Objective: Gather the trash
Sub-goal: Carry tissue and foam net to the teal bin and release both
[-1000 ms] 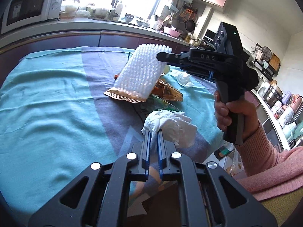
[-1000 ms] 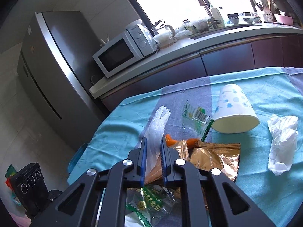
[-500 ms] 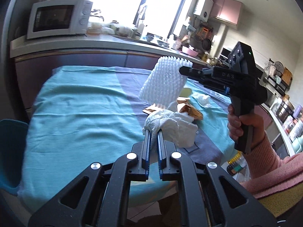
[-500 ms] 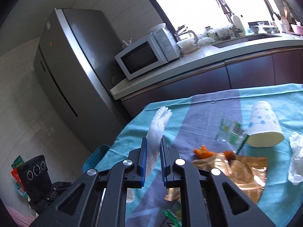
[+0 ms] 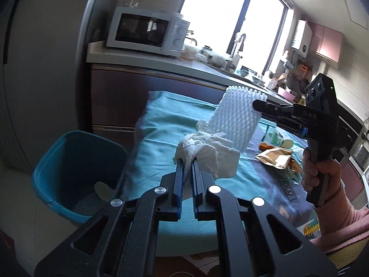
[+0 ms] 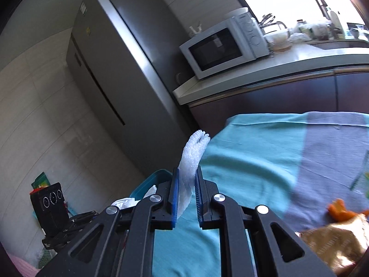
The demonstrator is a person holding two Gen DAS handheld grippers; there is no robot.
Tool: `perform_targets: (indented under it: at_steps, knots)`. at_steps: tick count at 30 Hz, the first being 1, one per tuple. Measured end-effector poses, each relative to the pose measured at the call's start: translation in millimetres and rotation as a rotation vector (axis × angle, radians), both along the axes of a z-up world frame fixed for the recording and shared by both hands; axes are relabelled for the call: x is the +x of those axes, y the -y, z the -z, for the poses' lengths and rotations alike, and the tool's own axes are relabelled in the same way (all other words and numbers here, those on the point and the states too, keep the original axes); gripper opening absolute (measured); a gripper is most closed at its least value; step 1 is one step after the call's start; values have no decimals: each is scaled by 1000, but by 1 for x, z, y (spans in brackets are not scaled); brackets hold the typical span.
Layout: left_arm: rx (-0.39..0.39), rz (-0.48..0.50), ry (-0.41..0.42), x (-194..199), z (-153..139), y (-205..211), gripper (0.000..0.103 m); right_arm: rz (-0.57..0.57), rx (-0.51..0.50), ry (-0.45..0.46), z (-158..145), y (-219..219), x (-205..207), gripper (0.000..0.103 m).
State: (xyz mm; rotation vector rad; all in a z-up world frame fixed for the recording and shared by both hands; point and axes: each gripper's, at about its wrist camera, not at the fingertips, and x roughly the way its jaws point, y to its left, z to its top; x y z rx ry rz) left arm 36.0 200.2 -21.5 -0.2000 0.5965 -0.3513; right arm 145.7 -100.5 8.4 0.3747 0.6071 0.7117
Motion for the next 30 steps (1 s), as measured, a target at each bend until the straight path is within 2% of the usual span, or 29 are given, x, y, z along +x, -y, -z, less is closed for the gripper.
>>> perform_targets:
  at_steps: [5,15,26,29,30]
  knots:
    - [4,-143,-39,8,12,-52,7,-84,1,-6,3,-48,17,12]
    - [15,-309,-140,30,50,-115,7,-181,-79,-65,22,-129,37,12]
    - [-6,-406,-237,56,88,-133,7,-237,-209,-157,53,-192,50,12]
    - [-8,-418,-255,62,95,-134,8,-249,-244,-174,60,-202,49,15]
    - [-4,-428,-264,65,98,-134,12,-248,-251,-181,61,-204,48,18]
